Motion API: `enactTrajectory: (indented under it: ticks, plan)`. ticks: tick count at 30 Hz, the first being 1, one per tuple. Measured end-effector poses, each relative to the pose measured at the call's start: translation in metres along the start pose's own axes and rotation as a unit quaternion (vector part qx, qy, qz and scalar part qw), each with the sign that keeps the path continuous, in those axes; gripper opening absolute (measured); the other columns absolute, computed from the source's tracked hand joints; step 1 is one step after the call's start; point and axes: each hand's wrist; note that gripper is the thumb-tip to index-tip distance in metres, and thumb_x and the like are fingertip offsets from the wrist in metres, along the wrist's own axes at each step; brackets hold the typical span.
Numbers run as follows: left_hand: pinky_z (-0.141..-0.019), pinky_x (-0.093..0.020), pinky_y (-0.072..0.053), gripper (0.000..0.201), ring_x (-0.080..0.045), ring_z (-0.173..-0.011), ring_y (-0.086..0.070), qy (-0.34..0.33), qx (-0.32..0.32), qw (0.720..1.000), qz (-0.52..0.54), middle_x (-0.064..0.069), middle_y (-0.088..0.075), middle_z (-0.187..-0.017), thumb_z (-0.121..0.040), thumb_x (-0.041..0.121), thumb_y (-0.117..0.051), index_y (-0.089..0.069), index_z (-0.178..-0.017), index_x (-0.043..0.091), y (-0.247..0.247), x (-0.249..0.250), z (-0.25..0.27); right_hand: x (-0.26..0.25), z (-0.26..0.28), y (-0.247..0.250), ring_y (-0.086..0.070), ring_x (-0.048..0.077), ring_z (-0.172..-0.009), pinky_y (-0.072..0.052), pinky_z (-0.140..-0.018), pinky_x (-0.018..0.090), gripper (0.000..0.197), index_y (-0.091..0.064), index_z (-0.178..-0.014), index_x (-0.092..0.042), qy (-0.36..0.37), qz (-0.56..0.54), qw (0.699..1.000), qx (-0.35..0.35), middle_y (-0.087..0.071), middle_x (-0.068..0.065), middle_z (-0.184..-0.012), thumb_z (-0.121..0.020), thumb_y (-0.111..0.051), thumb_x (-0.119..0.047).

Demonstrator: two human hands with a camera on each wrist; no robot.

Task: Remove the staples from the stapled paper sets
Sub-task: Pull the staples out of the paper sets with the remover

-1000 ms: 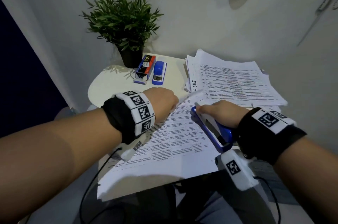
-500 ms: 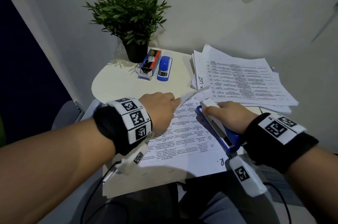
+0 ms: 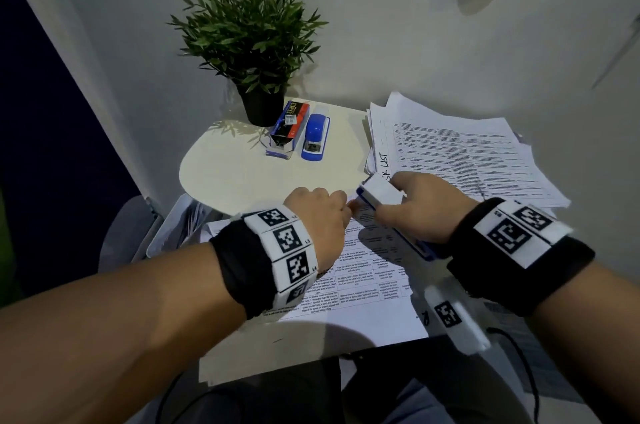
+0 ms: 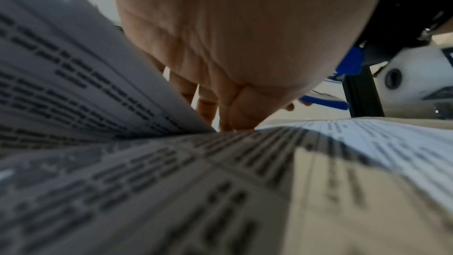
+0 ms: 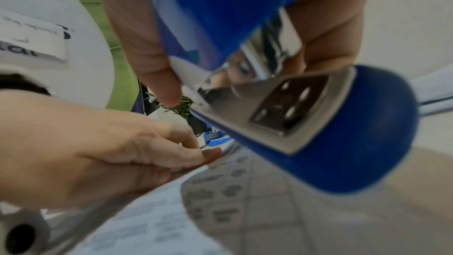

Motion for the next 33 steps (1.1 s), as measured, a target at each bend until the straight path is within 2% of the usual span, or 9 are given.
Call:
enactTrajectory:
  ticks: [3,6,9,11,14,20,29,31,33]
  plan:
    - [-0.071,-0.033,-0.025,0.035,-0.023,-0.105,-0.047,-0.014,0.002,1.0,0.021,-0.001,-0.045,-0.123,-0.098,0.022,-0.029,-0.046,-0.129,0.022,0.0,-0.003,0.002,-0.009,-0.007,0.0,-0.053,0.022,-0.088,-0.038,-0.066,0.027,0.043,-0.057,-0.103,-0.02,0.009,0.05,0.998,-0.037,-0.061,0.004,-0.098,-0.074,-0.061,-0.051]
    - [-0.071,-0.033,-0.028,0.039,-0.024,-0.107,-0.045,-0.01,-0.011,0.999,0.035,-0.002,-0.043,-0.123,-0.098,0.022,-0.032,-0.038,-0.137,0.021,-0.001,-0.006,0.001,-0.006,-0.011,-0.005,-0.054,0.022,-0.088,-0.043,-0.074,0.029,0.043,-0.052,-0.098,-0.027,0.016,0.158,0.983,-0.092,-0.061,0.001,-0.099,-0.07,-0.058,-0.059]
    - [-0.087,-0.035,-0.039,0.053,-0.025,-0.116,-0.038,-0.032,-0.044,0.995,0.081,-0.001,-0.035,-0.132,-0.1,0.032,-0.035,-0.016,-0.148,0.024,-0.003,-0.017,-0.001,-0.001,-0.012,-0.009,-0.055,0.024,-0.095,-0.048,-0.082,0.032,0.062,-0.044,-0.123,-0.025,0.014,0.228,0.965,-0.128,-0.06,0.0,-0.104,-0.074,-0.063,-0.058]
    - [-0.099,-0.036,-0.036,0.059,-0.024,-0.121,-0.033,-0.028,-0.07,0.987,0.145,0.001,-0.03,-0.138,-0.099,0.039,-0.036,-0.012,-0.15,0.023,-0.003,-0.027,-0.001,0.001,-0.013,-0.009,-0.053,0.024,-0.095,-0.048,-0.083,0.033,0.077,-0.034,-0.139,-0.022,0.015,0.237,0.962,-0.137,-0.056,0.001,-0.101,-0.076,-0.063,-0.058]
    - [-0.102,-0.034,-0.033,0.067,-0.024,-0.125,-0.031,-0.019,-0.095,0.98,0.173,-0.001,-0.026,-0.139,-0.096,0.043,-0.04,-0.007,-0.15,0.021,-0.004,-0.032,-0.001,0.003,-0.013,-0.008,-0.053,0.025,-0.095,-0.049,-0.085,0.035,0.078,-0.033,-0.14,-0.022,0.024,0.238,0.961,-0.138,-0.054,0.003,-0.099,-0.077,-0.063,-0.057]
    - [-0.102,-0.039,-0.035,0.067,-0.027,-0.125,-0.03,-0.008,-0.125,0.98,0.152,-0.005,-0.026,-0.136,-0.094,0.042,-0.035,0.001,-0.149,0.029,0.001,-0.024,-0.007,0.007,-0.014,-0.011,-0.053,0.025,-0.111,-0.047,-0.092,0.036,0.09,-0.02,-0.149,-0.021,0.021,0.234,0.963,-0.13,-0.058,0.005,-0.122,-0.077,-0.061,-0.057]
    - [-0.091,-0.038,-0.038,0.062,-0.026,-0.117,-0.035,-0.014,-0.133,0.982,0.133,-0.006,-0.031,-0.122,-0.092,0.047,-0.034,0.0,-0.145,0.048,0.0,-0.024,-0.009,0.01,-0.013,-0.011,-0.052,0.022,-0.113,-0.046,-0.094,0.035,0.089,-0.026,-0.147,-0.025,0.003,0.187,0.973,-0.135,-0.056,-0.001,-0.126,-0.074,-0.066,-0.053]
    - [-0.09,-0.035,-0.04,0.064,-0.025,-0.115,-0.038,-0.025,-0.12,0.98,0.16,-0.005,-0.033,-0.121,-0.092,0.044,-0.04,-0.006,-0.145,0.046,0.002,-0.029,-0.007,0.009,-0.012,-0.002,-0.055,0.019,-0.103,-0.046,-0.088,0.029,0.066,-0.048,-0.133,-0.028,-0.006,0.107,0.985,-0.135,-0.06,-0.006,-0.114,-0.073,-0.072,-0.042]
    - [-0.093,-0.035,-0.042,0.068,-0.025,-0.117,-0.043,-0.015,-0.1,0.978,0.184,-0.005,-0.035,-0.127,-0.09,0.045,-0.049,-0.012,-0.147,0.039,0.003,-0.038,-0.005,0.009,-0.018,0.011,-0.056,0.02,-0.09,-0.044,-0.071,0.024,0.029,-0.064,-0.102,-0.024,-0.022,0.033,0.996,-0.082,-0.063,-0.001,-0.095,-0.076,-0.072,-0.033]
Point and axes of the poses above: each hand's wrist, its own z-axis away from the middle knuckle, its own y-axis out of the back of the hand, x = y × z
